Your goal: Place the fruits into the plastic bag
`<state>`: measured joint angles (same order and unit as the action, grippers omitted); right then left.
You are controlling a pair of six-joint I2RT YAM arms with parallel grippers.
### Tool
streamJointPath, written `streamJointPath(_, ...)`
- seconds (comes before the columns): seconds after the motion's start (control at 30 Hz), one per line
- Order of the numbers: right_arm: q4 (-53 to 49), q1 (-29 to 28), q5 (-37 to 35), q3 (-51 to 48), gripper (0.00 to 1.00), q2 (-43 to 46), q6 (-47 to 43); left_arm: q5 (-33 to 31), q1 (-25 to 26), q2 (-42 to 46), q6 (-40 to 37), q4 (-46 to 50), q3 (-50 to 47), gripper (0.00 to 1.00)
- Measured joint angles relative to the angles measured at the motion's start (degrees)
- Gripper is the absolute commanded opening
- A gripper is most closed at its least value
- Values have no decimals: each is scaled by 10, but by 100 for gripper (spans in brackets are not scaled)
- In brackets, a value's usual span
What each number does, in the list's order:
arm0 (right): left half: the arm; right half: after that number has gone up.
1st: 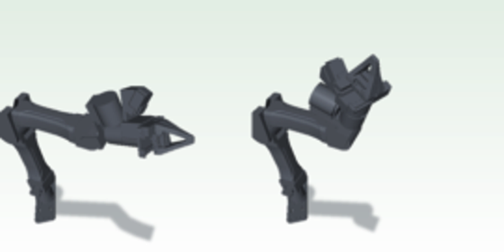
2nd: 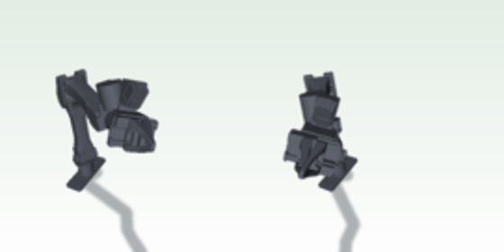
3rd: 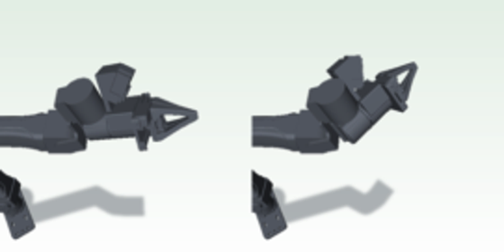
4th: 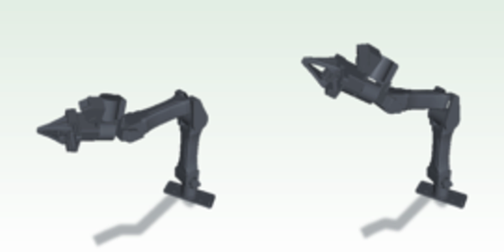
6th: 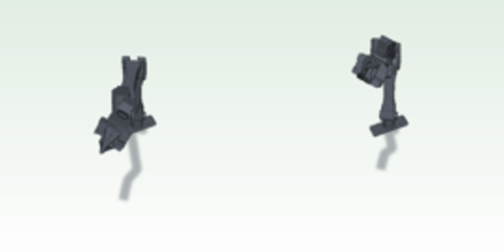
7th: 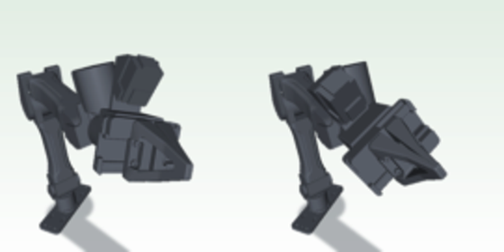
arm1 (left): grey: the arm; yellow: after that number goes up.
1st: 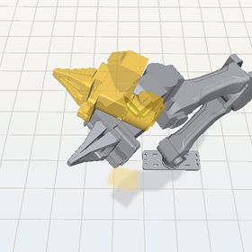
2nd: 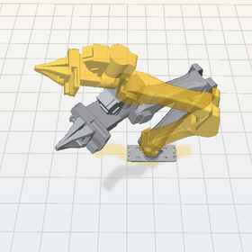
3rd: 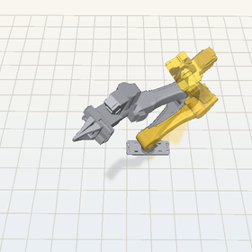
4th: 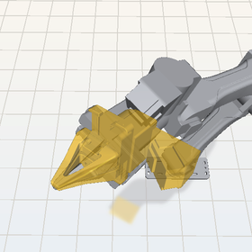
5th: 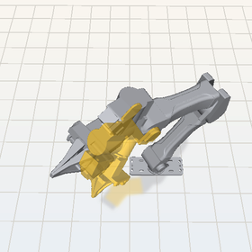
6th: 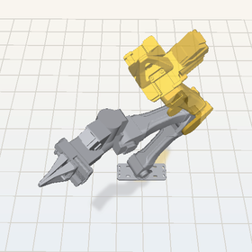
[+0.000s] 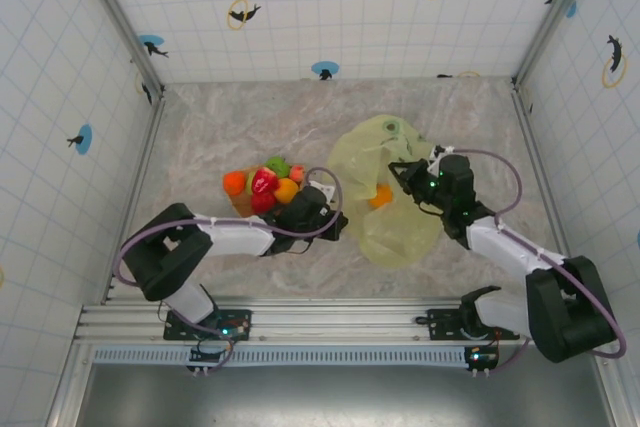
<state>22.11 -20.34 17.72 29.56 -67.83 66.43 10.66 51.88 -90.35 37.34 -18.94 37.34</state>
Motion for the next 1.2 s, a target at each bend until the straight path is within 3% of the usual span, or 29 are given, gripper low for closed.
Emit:
streamJointPath(0.37,-326,24,-60,221,0,7,-298,171,-71,152,6,64,24,0)
streamJointPath(0.57,-427,24,-98,283,0,6,-395,220,-117,194,11,95,32,0)
streamJointPath(0.73,-464,24,-103,289,0,-1,-433,217,-130,204,-2,147,36,0)
streamJointPath(0.93,-449,23,-43,280,0,-13,-429,127,-131,203,-36,243,40,0)
streamJointPath(1.0,-416,23,-17,258,0,-12,-409,103,-131,199,-44,261,40,9)
streamJointPath(1.1,-355,22,18,205,0,-9,-362,79,-133,187,-59,281,40,32)
streamJointPath(1.2,-299,18,36,154,0,-4,-305,60,-133,184,-77,310,45,49)
